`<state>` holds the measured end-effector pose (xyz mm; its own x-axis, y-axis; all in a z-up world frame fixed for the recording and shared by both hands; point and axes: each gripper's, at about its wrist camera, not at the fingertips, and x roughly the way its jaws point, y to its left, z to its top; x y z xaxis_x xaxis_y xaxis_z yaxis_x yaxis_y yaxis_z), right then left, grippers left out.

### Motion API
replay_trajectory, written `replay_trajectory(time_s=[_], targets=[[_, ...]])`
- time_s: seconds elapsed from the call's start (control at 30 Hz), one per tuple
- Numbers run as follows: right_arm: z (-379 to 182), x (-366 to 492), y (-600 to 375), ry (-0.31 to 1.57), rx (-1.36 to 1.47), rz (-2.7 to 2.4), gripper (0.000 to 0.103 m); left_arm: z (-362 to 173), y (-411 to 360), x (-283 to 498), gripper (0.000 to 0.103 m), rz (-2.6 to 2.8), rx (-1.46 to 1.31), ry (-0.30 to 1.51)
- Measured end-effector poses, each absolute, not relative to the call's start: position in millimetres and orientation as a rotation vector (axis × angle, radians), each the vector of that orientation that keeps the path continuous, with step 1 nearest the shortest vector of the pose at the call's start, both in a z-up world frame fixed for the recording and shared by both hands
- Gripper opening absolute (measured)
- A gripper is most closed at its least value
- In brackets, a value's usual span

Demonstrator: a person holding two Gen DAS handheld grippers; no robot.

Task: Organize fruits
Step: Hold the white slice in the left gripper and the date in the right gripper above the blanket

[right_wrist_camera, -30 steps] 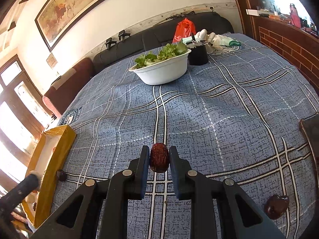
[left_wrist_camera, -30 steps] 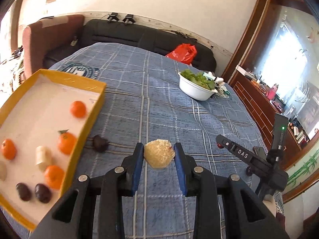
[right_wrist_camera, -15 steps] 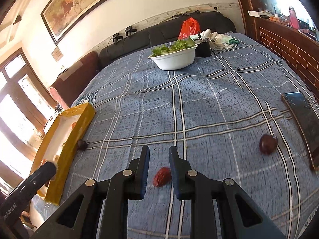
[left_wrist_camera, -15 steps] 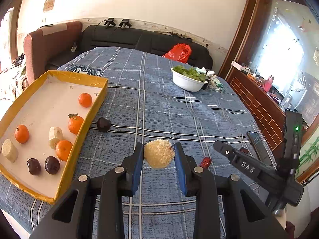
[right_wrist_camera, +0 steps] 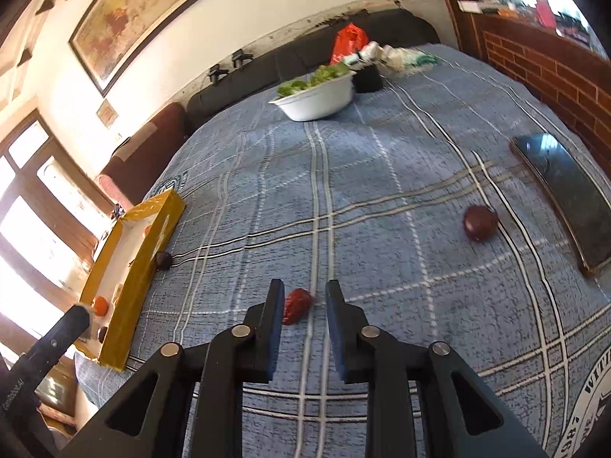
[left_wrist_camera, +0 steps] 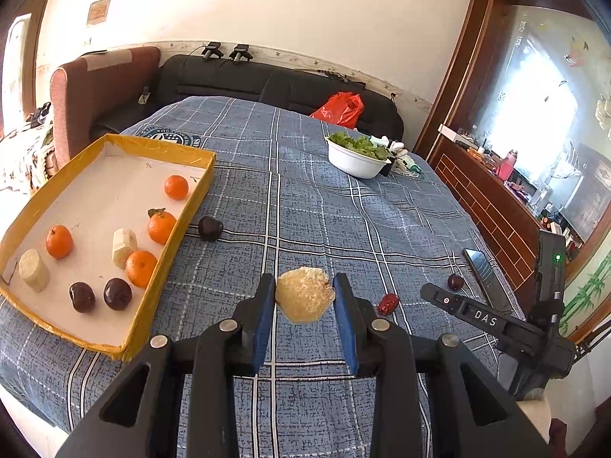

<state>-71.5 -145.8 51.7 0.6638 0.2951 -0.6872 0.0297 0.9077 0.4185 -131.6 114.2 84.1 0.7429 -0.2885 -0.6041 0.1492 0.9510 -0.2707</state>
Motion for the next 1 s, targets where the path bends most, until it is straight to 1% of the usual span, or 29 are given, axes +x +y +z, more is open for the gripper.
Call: replay_trajectory(time_s=[0.03,0.2,0.27,0.3,0.4,0.43,0.47,0.5,0.53,0.6,0.63,0.8,0.83,0.87,1.0], targets=[[49.8,-71.5,-148.8,0.846,0.425,0.152,0.034,83.0,114.4,-131.1,0.03,-0.244,-0.217,0.697],[37.6,-60.7,-136.6,0.909,0.378,0.165,0.039,77.3,108.1,-129.1,0.03,-0.265,-0.215,0.716],[34.4,-54.4,-128.9,0.924,0.367,0.171,0.043,76.4,106.0,-130.1,0.03,-0.266,-0.203,0.717],[32.5,-50.5,-124.1,0.931,0.359,0.176,0.047,76.0,105.3,-130.3,0.03,-0.265,-0.197,0.717],[27.6,-41.7,-110.9,0.951,0.296,0.154,0.048,74.8,102.9,-130.1,0.03,-0.258,-0.181,0.719],[29.0,-41.5,-106.8,0.944,0.27,0.147,0.047,74.4,102.5,-129.7,0.03,-0.257,-0.179,0.72],[29.3,-41.7,-103.9,0.943,0.253,0.15,0.043,73.6,102.3,-129.2,0.03,-0.256,-0.178,0.722],[29.6,-42.7,-100.8,0.937,0.23,0.148,0.027,73.0,102.1,-128.8,0.03,-0.255,-0.178,0.724],[29.5,-44.2,-98.0,0.935,0.21,0.147,0.027,72.6,102.2,-128.7,0.03,-0.257,-0.18,0.726],[32.1,-47.1,-96.5,0.92,0.202,0.149,0.022,71.7,102.6,-129.2,0.03,-0.256,-0.18,0.728],[33.2,-48.5,-96.9,0.917,0.206,0.153,0.02,71.7,103.0,-129.6,0.03,-0.255,-0.181,0.729],[44.4,-56.9,-92.7,0.891,0.196,0.165,0.019,73.2,109.1,-132.7,0.03,-0.252,-0.195,0.723],[46.8,-58.3,-90.5,0.886,0.19,0.166,0.014,73.8,110.7,-133.7,0.03,-0.251,-0.199,0.72],[49.0,-59.7,-88.6,0.881,0.187,0.17,0.013,74.8,112.5,-135.0,0.03,-0.25,-0.202,0.717],[60.8,-66.3,-82.2,0.856,0.182,0.187,0.013,77.0,120.6,-140.3,0.03,-0.248,-0.217,0.705]])
